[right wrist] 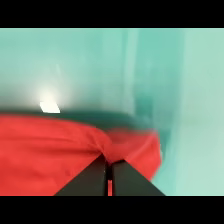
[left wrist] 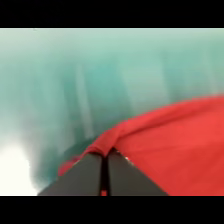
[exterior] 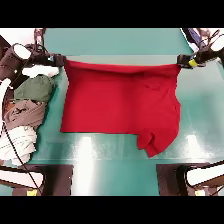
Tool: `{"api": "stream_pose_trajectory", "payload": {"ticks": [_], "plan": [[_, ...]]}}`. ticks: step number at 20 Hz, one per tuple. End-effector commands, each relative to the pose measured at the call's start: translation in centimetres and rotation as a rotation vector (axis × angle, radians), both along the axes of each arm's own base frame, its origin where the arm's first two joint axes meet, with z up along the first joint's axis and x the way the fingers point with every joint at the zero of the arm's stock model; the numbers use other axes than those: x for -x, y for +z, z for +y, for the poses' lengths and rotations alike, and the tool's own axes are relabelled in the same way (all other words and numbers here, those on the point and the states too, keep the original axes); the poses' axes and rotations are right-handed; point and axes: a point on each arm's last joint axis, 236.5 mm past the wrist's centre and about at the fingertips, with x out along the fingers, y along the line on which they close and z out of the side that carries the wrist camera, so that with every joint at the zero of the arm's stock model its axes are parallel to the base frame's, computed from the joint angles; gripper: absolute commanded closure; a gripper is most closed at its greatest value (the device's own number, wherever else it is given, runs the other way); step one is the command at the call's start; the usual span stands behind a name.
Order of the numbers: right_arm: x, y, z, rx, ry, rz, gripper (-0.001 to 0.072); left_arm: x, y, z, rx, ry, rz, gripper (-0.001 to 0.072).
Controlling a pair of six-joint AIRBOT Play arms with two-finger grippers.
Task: Fold the shirts.
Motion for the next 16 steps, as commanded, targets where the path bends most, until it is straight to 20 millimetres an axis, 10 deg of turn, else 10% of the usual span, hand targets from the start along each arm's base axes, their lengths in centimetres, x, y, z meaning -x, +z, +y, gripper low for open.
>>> {"api": "stream_pose_trajectory", "payload": {"ticks": [1,11,13,16], "plan": [[3.6,-3.2,0.4,0.090,0.046,0.123,0.0697,3.2,-4.7,0.2,-0.094,-0.113,0.176,0.0685],[10.9,-10.1,2.2,-0.019,0.023,0.314,0.0670,8.4,-9.8,-0.2,-0.085,-0.168,0.420,0.0650],[11.3,-9.6,2.8,-0.110,-0.009,0.327,0.0354,9.5,-10.2,1.0,-0.123,-0.140,0.482,0.0650],[13.3,-6.8,2.8,-0.212,0.009,0.345,0.0354,11.4,-9.6,2.9,-0.126,-0.098,0.587,0.0649]]}}
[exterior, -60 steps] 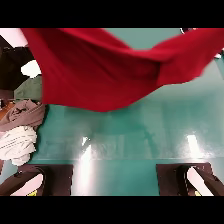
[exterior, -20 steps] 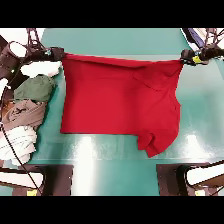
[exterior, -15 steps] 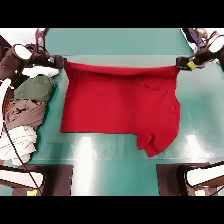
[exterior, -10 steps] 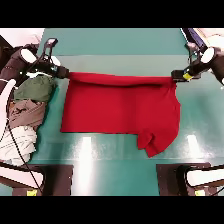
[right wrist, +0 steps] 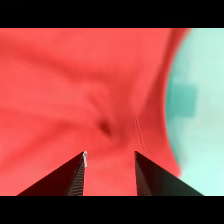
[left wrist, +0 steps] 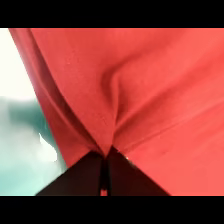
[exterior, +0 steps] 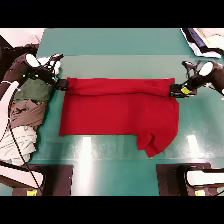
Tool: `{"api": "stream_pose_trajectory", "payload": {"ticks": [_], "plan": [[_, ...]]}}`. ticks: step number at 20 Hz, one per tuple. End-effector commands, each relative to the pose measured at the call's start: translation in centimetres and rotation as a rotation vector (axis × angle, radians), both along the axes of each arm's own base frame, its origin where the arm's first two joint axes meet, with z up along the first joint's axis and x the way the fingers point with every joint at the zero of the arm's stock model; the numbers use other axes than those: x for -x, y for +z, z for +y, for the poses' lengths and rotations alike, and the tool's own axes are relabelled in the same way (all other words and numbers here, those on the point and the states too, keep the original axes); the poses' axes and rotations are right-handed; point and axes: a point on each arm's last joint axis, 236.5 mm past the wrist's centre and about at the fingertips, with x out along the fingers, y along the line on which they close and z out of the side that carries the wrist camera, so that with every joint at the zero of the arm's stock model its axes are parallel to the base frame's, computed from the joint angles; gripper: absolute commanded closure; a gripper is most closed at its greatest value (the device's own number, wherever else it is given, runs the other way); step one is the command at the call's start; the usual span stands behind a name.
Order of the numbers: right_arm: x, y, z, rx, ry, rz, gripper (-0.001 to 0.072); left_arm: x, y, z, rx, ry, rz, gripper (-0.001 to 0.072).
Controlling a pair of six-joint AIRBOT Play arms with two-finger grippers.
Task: Fold the shirts.
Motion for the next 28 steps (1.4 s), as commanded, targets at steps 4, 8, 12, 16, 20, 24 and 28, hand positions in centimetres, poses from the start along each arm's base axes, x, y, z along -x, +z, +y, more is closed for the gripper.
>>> {"api": "stream_pose_trajectory", "payload": {"ticks": [4,8,12,16,20,24,28], "plan": [[3.4,5.4,-0.2,-0.177,-0.054,-0.080,0.0354,2.8,1.4,2.2,0.107,0.152,0.161,0.0109],[6.7,6.5,-0.5,-0.177,-0.074,-0.085,0.0355,6.2,1.3,2.8,0.121,0.162,0.276,0.0110],[9.4,6.5,0.7,-0.176,-0.043,-0.082,0.0357,14.0,-0.8,2.9,0.119,0.202,0.313,0.0110],[10.1,6.9,2.0,-0.211,-0.020,-0.103,0.0406,21.7,-4.2,2.5,0.132,0.281,0.355,0.0110],[9.7,7.5,2.7,-0.244,-0.019,-0.122,0.0406,23.8,-6.0,1.0,0.186,0.323,0.386,0.0110],[9.9,7.5,2.9,-0.251,-0.016,-0.116,0.0406,22.5,-5.6,-0.5,0.255,0.349,0.348,0.0111],[11.2,6.9,2.3,-0.219,0.003,-0.060,0.0406,22.6,-5.7,-2.0,0.243,0.296,0.342,0.0544]]}}
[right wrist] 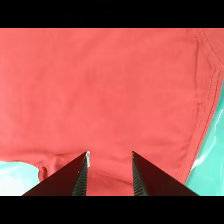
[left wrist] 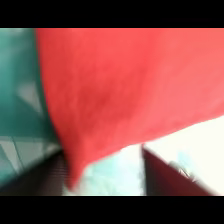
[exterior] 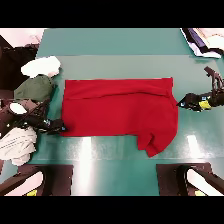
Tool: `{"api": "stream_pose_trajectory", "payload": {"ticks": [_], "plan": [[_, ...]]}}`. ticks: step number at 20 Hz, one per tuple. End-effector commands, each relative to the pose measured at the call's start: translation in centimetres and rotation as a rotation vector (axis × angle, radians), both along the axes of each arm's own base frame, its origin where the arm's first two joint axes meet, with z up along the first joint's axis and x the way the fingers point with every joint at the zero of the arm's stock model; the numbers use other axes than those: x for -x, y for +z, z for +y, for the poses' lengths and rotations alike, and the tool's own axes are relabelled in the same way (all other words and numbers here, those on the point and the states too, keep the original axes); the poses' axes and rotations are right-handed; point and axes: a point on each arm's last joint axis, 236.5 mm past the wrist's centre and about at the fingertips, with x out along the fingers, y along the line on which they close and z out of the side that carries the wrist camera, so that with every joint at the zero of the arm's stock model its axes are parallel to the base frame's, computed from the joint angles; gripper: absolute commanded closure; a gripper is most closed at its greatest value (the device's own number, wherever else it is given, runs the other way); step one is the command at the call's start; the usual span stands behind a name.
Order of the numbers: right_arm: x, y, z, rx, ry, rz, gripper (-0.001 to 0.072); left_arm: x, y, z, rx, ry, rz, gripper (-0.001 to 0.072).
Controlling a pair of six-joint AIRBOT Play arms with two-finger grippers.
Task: Fold the shirts.
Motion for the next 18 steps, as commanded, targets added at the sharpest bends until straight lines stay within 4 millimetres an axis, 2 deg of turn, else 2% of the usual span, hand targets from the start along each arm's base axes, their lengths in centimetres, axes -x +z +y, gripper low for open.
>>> {"api": "stream_pose_trajectory", "payload": {"ticks": [1,3,5,6,7,8,11,15,18], "plan": [[1.9,-0.9,-1.0,0.055,0.031,0.073,0.0407,0.1,0.2,-1.5,0.017,-0.028,-0.011,0.0683],[4.1,-2.1,-2.1,0.111,0.056,0.161,0.0406,0.0,0.5,-1.6,0.019,-0.035,-0.013,0.0686],[7.3,-4.4,-2.7,0.142,0.076,0.271,0.0404,-0.7,1.3,-1.5,0.019,-0.045,-0.030,0.0686],[8.6,-5.4,-2.4,0.136,0.079,0.305,0.0382,-1.1,1.8,-1.5,0.020,-0.050,-0.040,0.0686],[10.0,-6.5,-1.9,0.123,0.082,0.339,0.0296,-1.6,2.3,-1.5,0.020,-0.053,-0.053,0.0686],[11.3,-7.4,-1.3,0.100,0.083,0.364,0.0259,-2.0,2.6,-1.5,0.018,-0.054,-0.067,0.0686],[14.0,-9.8,-0.3,0.079,0.046,0.422,0.0261,-2.8,3.2,-1.4,0.014,-0.051,-0.092,0.0686],[13.3,-11.2,2.3,-0.031,-0.026,0.364,0.0262,-2.8,3.2,-1.4,0.014,-0.050,-0.093,0.0686],[12.5,-11.9,3.1,-0.080,-0.059,0.370,0.0265,-2.8,3.2,-1.4,0.015,-0.052,-0.091,0.0686]]}}
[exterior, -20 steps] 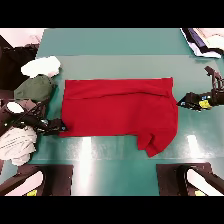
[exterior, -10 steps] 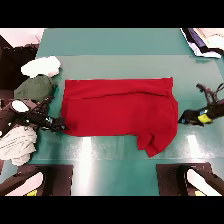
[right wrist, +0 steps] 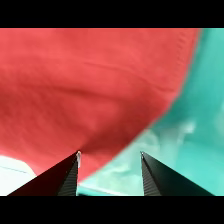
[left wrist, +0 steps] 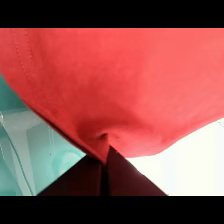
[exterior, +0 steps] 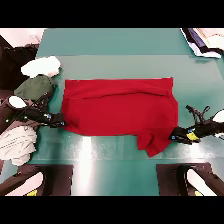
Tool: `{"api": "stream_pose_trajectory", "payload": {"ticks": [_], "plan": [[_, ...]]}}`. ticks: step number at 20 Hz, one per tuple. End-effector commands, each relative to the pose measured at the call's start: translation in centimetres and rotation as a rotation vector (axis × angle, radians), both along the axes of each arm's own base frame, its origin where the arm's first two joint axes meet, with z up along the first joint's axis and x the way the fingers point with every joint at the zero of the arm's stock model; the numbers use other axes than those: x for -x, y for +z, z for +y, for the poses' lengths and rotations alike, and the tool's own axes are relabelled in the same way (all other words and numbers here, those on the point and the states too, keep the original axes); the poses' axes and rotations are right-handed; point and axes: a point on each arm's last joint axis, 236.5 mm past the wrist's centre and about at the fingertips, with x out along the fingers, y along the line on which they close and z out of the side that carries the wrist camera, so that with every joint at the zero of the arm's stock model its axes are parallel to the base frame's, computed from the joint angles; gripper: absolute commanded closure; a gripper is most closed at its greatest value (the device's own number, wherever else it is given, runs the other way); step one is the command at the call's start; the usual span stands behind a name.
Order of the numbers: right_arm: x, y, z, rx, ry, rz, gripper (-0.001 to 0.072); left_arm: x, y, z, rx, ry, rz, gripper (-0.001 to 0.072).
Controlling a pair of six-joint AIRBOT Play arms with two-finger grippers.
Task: Fold the shirts.
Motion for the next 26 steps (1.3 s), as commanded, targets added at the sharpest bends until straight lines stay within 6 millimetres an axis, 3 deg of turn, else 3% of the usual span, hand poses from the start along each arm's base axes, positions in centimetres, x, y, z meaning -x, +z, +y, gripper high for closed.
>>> {"api": "stream_pose_trajectory", "payload": {"ticks": [1,2,4,6,10,12,16,18,21,23,26], "plan": [[-0.8,-0.9,1.0,-0.047,-0.052,0.000,0.0268,0.1,0.1,-0.1,0.002,-0.003,0.002,0.0686],[-1.1,-0.9,0.9,-0.045,-0.050,0.003,0.0307,0.2,0.1,-0.1,0.004,-0.006,0.007,0.0686],[-2.0,-0.4,0.5,-0.036,-0.045,-0.010,0.0529,0.3,0.1,-0.1,0.004,-0.009,0.009,0.0685],[-2.4,0.5,0.3,-0.034,-0.031,-0.021,0.0695,0.4,0.1,-0.1,0.004,-0.031,0.005,0.0686],[-0.8,2.3,-1.8,0.040,0.066,0.052,0.0696,1.5,0.4,-0.2,0.003,-0.061,0.030,0.0687],[0.4,3.9,-3.3,0.109,0.110,0.072,0.0697,2.3,1.5,0.2,-0.020,-0.089,0.010,0.0688],[3.8,8.7,-6.9,0.317,0.092,0.075,0.0697,7.0,5.8,-0.5,-0.002,-0.173,0.021,0.0687],[4.2,11.0,-7.9,0.386,0.072,0.011,0.0697,9.1,7.5,-1.0,0.014,-0.183,0.031,0.0686],[1.8,13.9,-7.6,0.405,0.044,-0.175,0.0697,8.9,8.5,-1.2,0.014,-0.155,-0.018,0.0686],[-0.9,14.9,-6.9,0.369,0.040,-0.265,0.0697,6.8,8.7,-1.5,0.024,-0.111,-0.096,0.0686],[-5.3,14.7,-6.1,0.307,0.033,-0.342,0.0697,2.9,9.3,-1.0,0.004,-0.027,-0.241,0.0686]]}}
